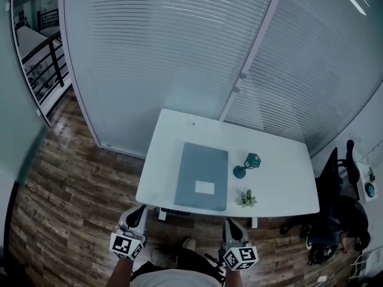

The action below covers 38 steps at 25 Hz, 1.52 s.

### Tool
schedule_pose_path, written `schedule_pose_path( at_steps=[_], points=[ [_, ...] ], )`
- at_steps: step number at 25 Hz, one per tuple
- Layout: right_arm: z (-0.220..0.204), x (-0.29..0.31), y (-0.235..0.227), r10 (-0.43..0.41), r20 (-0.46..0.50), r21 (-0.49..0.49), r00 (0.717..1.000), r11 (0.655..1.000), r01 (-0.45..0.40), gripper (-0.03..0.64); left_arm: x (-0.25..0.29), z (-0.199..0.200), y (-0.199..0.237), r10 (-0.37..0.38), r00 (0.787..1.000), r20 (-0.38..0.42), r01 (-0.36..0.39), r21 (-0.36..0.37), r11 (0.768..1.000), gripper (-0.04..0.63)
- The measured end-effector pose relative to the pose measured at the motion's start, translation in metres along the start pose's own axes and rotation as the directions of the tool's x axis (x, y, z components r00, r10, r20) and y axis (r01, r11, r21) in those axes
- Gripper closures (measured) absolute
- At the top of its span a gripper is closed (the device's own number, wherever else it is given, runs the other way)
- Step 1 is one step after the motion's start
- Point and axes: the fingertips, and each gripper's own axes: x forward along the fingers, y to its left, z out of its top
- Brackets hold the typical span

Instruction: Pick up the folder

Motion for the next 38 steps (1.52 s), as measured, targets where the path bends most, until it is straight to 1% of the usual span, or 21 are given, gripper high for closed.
schedule_pose_path(
  at_steps=[5,9,15,19,22,25,28,30,31,32,33,34,35,36,38],
  points=[
    [0.005,0.025,-0.025,0.028,-0.001,0.011,1.000,1.000,-0.028,0.614,0.025,-0.010,-0.007,0.025,0.999,-0.028,-0.025,-0.008,1.000,0.592],
    [0.021,0.051,-0.045,0.068,0.007,0.005,0.998,0.998,-0.068,0.614,0.054,-0.004,-0.006,0.052,0.999,-0.010,-0.052,-0.015,0.999,0.592],
    [0.042,0.083,-0.065,0.156,0.013,-0.009,0.988,0.988,-0.156,0.614,0.091,0.013,-0.005,0.123,0.992,0.009,-0.123,0.024,0.992,0.592],
    [0.049,0.100,-0.083,0.197,0.001,-0.015,0.980,0.980,-0.197,0.614,0.110,0.014,-0.011,0.163,0.987,0.002,-0.163,0.013,0.987,0.591],
    [0.047,0.108,-0.095,0.204,-0.015,-0.008,0.979,0.979,-0.204,0.614,0.120,0.006,-0.017,0.157,0.987,-0.030,-0.156,0.017,0.988,0.592],
    [0.048,0.114,-0.105,0.201,-0.020,-0.004,0.979,0.980,-0.201,0.614,0.132,-0.001,-0.017,0.144,0.989,-0.043,-0.143,0.009,0.990,0.591],
    [0.043,0.123,-0.111,0.196,-0.029,0.020,0.980,0.981,-0.195,0.614,0.149,-0.011,-0.008,0.123,0.989,-0.079,-0.127,-0.045,0.991,0.591],
    [0.037,0.129,-0.110,0.197,-0.041,0.030,0.980,0.980,-0.196,0.614,0.160,-0.024,-0.001,0.094,0.987,-0.130,-0.107,-0.098,0.989,0.591],
    [0.035,0.132,-0.109,0.196,-0.044,0.031,0.980,0.980,-0.195,0.614,0.167,-0.033,0.001,0.061,0.983,-0.172,-0.083,-0.127,0.988,0.591],
    [0.035,0.135,-0.107,0.195,-0.044,0.033,0.980,0.981,-0.194,0.614,0.176,-0.044,0.000,0.013,0.975,-0.223,-0.049,-0.157,0.986,0.588],
    [0.035,0.137,-0.106,0.192,-0.043,0.036,0.980,0.981,-0.191,0.614,0.183,-0.056,-0.002,-0.040,0.960,-0.277,-0.012,-0.183,0.983,0.539],
    [0.036,0.138,-0.104,0.189,-0.042,0.039,0.981,0.982,-0.187,0.614,0.190,-0.067,-0.005,-0.086,0.940,-0.330,0.019,-0.201,0.979,0.494],
    [0.036,0.139,-0.103,0.185,-0.042,0.041,0.982,0.982,-0.183,0.615,0.197,-0.077,-0.007,-0.119,0.919,-0.376,0.041,-0.210,0.977,0.464],
    [0.035,0.140,-0.102,0.180,-0.041,0.042,0.983,0.983,-0.179,0.614,0.203,-0.084,-0.007,-0.142,0.901,-0.411,0.056,-0.213,0.975,0.431],
    [0.035,0.142,-0.101,0.170,-0.041,0.047,0.985,0.985,-0.168,0.614,0.218,-0.095,-0.005,-0.171,0.876,-0.451,0.072,-0.228,0.971,0.392]
  ],
)
